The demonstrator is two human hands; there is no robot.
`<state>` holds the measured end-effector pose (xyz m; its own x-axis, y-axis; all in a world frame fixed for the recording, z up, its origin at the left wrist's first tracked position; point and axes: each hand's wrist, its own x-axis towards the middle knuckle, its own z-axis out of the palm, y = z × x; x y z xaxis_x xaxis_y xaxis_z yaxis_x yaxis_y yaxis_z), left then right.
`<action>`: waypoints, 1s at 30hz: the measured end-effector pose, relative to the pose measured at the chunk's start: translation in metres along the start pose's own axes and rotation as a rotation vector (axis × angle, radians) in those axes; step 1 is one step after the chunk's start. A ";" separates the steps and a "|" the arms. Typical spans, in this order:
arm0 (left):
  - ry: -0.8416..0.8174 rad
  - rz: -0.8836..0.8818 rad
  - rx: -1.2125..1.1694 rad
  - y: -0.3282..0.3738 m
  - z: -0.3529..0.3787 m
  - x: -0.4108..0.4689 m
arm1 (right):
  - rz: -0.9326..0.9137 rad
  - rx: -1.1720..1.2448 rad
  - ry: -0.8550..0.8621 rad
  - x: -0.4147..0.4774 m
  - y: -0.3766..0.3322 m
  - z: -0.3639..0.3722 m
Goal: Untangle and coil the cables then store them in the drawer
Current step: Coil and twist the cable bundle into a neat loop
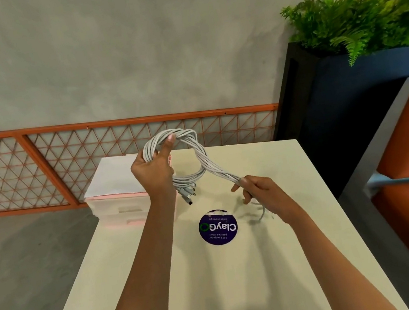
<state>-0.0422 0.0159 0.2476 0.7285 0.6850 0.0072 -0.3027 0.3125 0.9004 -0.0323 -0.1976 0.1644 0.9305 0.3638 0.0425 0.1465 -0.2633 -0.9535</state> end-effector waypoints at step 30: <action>0.093 -0.090 0.003 -0.007 -0.019 0.027 | -0.162 -0.300 0.031 0.002 0.015 0.006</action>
<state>-0.0320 0.0450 0.2332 0.6923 0.7126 -0.1136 -0.2370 0.3733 0.8969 -0.0300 -0.1955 0.1481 0.8961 0.3964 0.1996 0.3811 -0.4567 -0.8039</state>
